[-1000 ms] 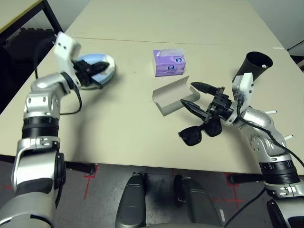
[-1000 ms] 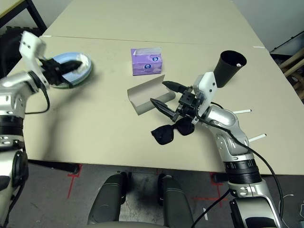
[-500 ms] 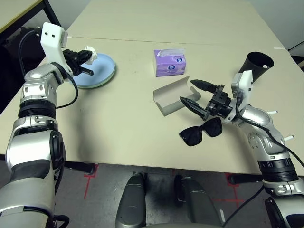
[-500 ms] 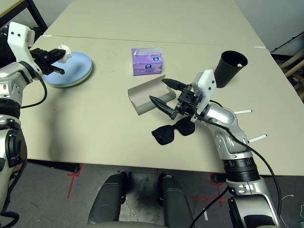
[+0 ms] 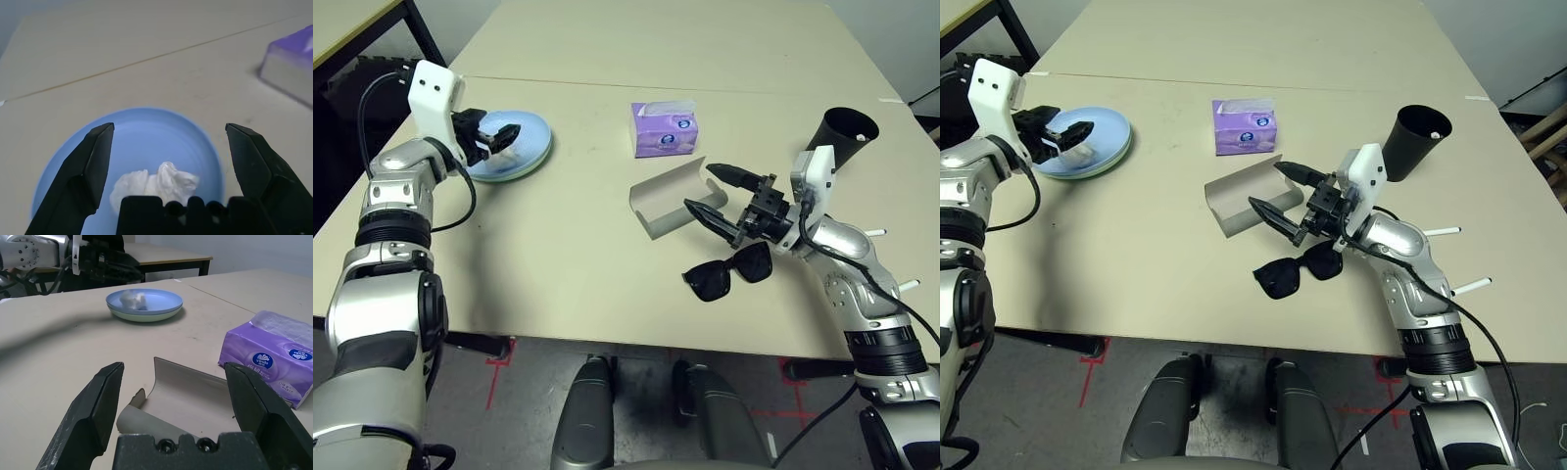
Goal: Organize and tidy the items on the table.
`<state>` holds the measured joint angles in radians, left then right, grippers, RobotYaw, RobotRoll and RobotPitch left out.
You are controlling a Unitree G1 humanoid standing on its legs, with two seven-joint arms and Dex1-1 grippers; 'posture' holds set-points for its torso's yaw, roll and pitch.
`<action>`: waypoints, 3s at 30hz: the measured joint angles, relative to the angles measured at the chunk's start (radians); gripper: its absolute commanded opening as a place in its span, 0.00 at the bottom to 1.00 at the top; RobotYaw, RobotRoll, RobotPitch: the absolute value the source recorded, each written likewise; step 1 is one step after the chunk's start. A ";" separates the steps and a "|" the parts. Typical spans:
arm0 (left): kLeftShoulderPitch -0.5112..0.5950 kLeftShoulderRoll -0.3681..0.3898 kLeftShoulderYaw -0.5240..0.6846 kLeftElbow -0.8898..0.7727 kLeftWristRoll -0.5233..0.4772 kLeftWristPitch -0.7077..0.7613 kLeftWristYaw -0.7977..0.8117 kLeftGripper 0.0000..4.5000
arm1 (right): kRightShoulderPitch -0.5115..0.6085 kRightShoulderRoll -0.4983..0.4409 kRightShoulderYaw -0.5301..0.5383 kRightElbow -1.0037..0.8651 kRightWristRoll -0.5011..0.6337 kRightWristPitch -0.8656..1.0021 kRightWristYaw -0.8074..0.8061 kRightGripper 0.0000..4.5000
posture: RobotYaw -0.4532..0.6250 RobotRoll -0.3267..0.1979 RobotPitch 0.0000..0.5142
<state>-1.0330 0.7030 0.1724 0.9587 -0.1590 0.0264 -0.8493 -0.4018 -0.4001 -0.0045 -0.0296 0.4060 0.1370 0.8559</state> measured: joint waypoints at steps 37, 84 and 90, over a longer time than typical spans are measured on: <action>0.375 -0.132 -0.163 -0.446 -0.156 -0.062 -0.667 0.99 | 0.000 -0.194 -0.058 -0.019 -0.002 0.061 0.058 1.00 | 0.55 0.62 0.43; 0.499 -0.178 -0.201 -0.667 -0.249 -0.112 -0.681 0.99 | -0.337 -0.525 0.398 -0.287 -0.523 0.282 0.567 1.00 | 0.58 0.62 0.44; 0.499 -0.189 -0.214 -0.667 -0.248 -0.118 -0.671 0.99 | -0.367 -0.528 0.485 -0.323 -0.620 0.327 0.588 1.00 | 0.59 0.62 0.45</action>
<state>-0.5337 0.5136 -0.0416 0.2921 -0.4068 -0.0917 -1.5201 -0.7683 -0.9279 0.4805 -0.3523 -0.2140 0.4639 1.4437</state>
